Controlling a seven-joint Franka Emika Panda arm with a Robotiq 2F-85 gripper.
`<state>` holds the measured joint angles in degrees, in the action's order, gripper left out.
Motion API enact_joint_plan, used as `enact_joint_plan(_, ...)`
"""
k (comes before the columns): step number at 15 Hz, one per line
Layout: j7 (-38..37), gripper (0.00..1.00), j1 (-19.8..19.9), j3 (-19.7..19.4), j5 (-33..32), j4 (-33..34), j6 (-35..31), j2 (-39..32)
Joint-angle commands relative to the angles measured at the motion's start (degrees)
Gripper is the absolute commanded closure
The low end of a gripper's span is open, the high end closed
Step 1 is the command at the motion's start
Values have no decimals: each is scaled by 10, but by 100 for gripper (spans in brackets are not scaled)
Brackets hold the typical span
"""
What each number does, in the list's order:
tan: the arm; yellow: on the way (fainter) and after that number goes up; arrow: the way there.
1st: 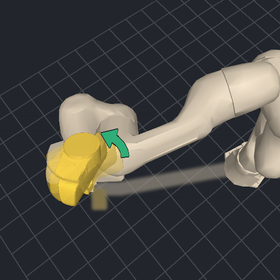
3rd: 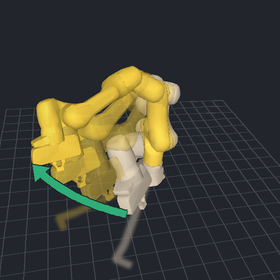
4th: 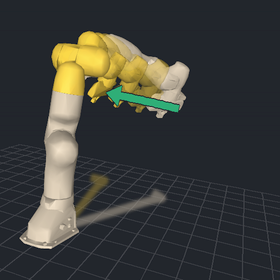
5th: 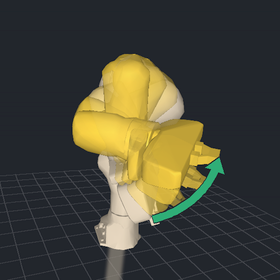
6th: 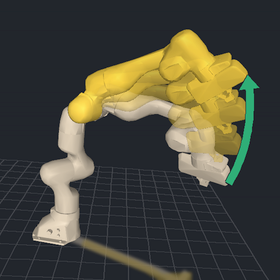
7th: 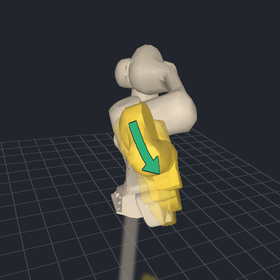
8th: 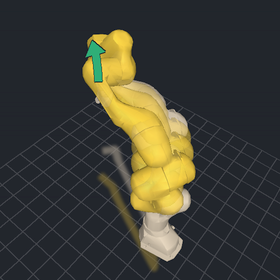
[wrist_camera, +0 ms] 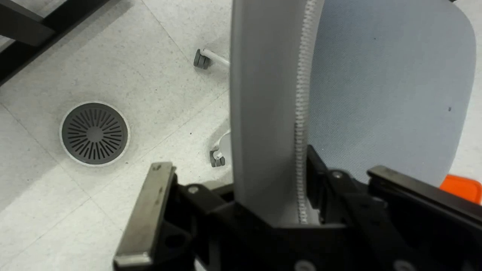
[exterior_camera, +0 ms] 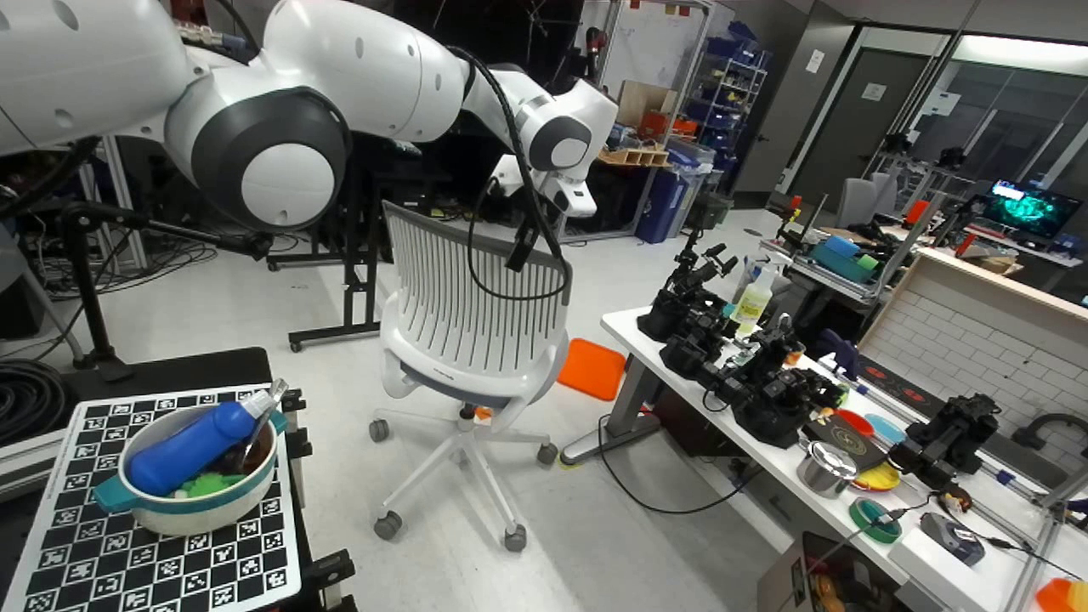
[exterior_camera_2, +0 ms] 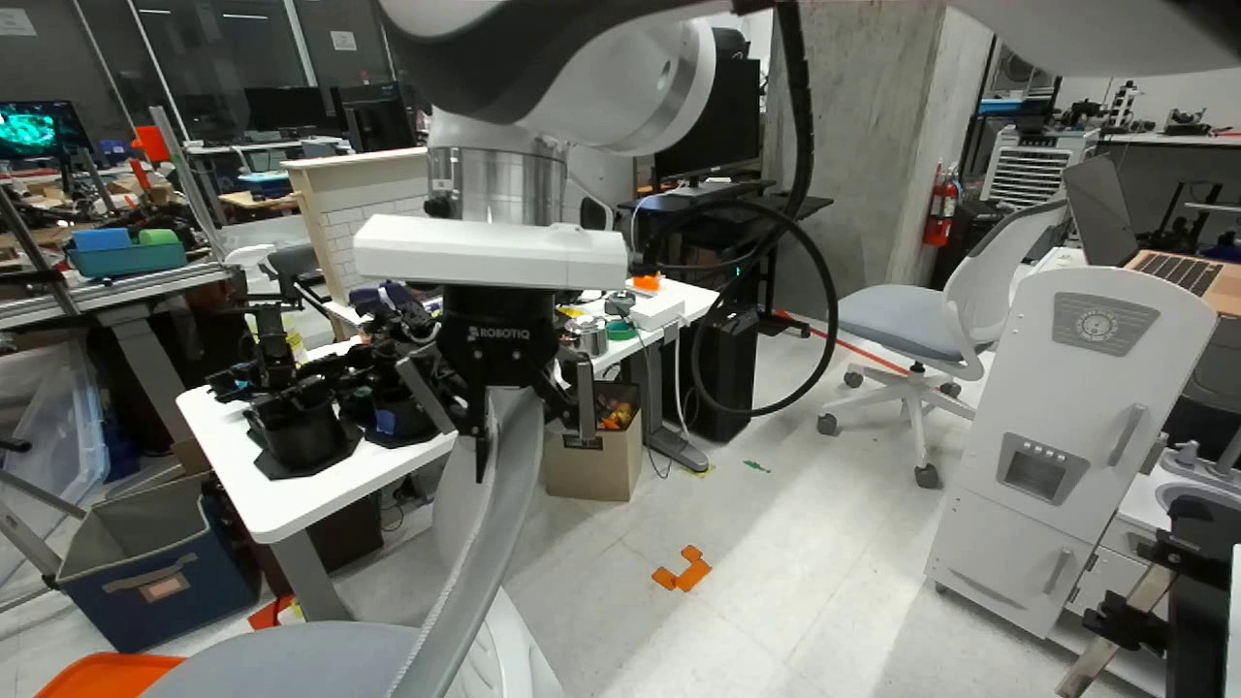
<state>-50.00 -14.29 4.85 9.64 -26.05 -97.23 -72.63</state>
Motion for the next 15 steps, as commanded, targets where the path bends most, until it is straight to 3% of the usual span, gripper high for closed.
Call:
enact_joint_plan(1,15,95,14,6,3,-11,24,-9)
enact_joint_plan(10,94,95,30,30,26,-3,48,-14)
enact_joint_plan(11,101,62,31,29,25,-1,47,-17)
enact_joint_plan(12,111,53,30,25,20,2,41,-19)
enact_joint_plan(13,80,70,23,20,21,11,28,-9)
enact_joint_plan(15,93,55,25,20,21,11,34,-12)
